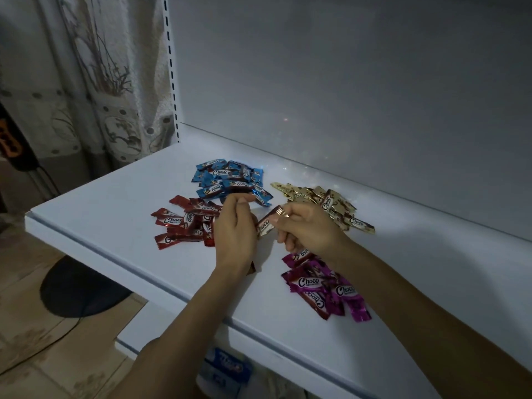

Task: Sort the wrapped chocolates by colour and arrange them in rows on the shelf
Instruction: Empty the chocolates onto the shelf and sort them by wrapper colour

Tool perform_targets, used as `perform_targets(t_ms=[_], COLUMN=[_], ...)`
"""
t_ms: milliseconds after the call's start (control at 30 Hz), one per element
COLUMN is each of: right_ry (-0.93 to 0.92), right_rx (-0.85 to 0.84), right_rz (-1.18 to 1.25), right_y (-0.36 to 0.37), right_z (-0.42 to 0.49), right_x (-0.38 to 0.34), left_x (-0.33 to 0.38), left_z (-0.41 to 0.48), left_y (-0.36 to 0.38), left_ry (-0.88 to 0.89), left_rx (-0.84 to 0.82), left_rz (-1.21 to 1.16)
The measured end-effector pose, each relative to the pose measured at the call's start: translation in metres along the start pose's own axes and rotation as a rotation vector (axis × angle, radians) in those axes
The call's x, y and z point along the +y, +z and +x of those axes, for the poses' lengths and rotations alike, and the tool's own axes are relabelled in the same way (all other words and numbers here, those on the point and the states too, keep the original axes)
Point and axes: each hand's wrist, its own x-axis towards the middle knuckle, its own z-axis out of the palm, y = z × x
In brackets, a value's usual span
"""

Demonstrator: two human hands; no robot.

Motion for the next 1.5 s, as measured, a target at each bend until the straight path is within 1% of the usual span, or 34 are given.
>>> perform_targets(t_ms=[67, 167, 267, 333, 400, 467, 533, 600, 633, 700, 733, 767, 800, 833, 867, 900, 967, 1100, 1200, 1267, 1333, 1433, 1500], right_ry=[0.045, 0.159, 0.193, 0.204, 0.216, 0.188, 0.126, 0.06, 0.013, -0.094, -0.145, -0.182, -0.187, -0.178, -0.172, -0.192, -0.233, -0.14, -0.08, -0.052, -0.066, -0.028, 0.007], right_rx=[0.108, 0.295, 0.34, 0.342, 0.346, 0.337, 0.253, 0.175, 0.17, 0.197, 0.209, 0.195, 0.168, 0.132, 0.099, 0.072, 0.046, 0.064, 0.083, 0.078, 0.093, 0.096, 0.095], right_rz=[0.177, 0.414, 0.629, 0.66, 0.597, 0.46, 0.301, 0.194, 0.127, -0.038, -0.105, -0.149, -0.184, -0.2, -0.218, -0.24, -0.263, -0.188, -0.129, -0.104, -0.089, -0.008, 0.024], right_y=[-0.009, -0.031, -0.053, -0.064, -0.063, -0.053, -0.034, -0.016, -0.009, -0.003, 0.0, 0.005, 0.011, 0.02, 0.029, 0.037, 0.048, 0.053, 0.051, 0.051, 0.053, 0.054, 0.053], right_z=[-0.002, 0.002, 0.013, 0.016, 0.011, 0.001, -0.01, -0.018, -0.019, -0.021, -0.025, -0.028, -0.033, -0.037, -0.04, -0.041, -0.039, -0.034, -0.031, -0.031, -0.032, -0.036, -0.037], right_x=[0.006, 0.012, 0.011, 0.011, 0.009, 0.007, 0.004, 0.005, 0.006, 0.007, 0.006, 0.004, 0.001, 0.0, -0.001, -0.001, 0.001, 0.003, 0.003, 0.003, 0.005, 0.004, 0.002], left_x=[-0.002, -0.007, -0.006, -0.005, -0.004, -0.001, 0.001, 0.001, 0.002, 0.005, 0.007, 0.009, 0.011, 0.012, 0.011, 0.011, 0.009, 0.012, 0.016, 0.018, 0.018, 0.021, 0.023], left_z=[0.001, 0.001, 0.002, 0.002, 0.001, -0.001, -0.004, -0.004, -0.003, -0.002, 0.0, 0.001, 0.002, 0.003, 0.004, 0.003, 0.004, 0.004, 0.0, -0.002, -0.003, -0.003, -0.004], left_y=[0.0, 0.003, 0.003, 0.002, 0.0, -0.001, -0.001, 0.0, 0.0, -0.002, -0.004, -0.007, -0.009, -0.011, -0.012, -0.013, -0.014, -0.016, -0.013, -0.014, -0.015, -0.016, -0.014], left_ry=[0.009, 0.009, -0.005, -0.001, -0.001, 0.012, 0.033, 0.029, 0.011, -0.089, -0.187, -0.317, -0.45, -0.544, -0.581, -0.589, -0.585, -0.575, -0.595, -0.618, -0.626, -0.595, -0.569], left_rx=[-0.029, -0.084, -0.087, -0.088, -0.09, -0.092, -0.101, -0.101, -0.097, -0.095, -0.104, -0.13, -0.166, -0.193, -0.211, -0.227, -0.248, -0.256, -0.307, -0.357, -0.404, -0.445, -0.456], left_rz=[0.016, 0.057, 0.076, 0.04, -0.023, -0.104, -0.135, -0.145, -0.158, -0.237, -0.361, -0.557, -0.782, -0.963, -1.061, -1.102, -1.125, -1.085, -1.055, -0.99, -0.945, -0.884, -0.798])
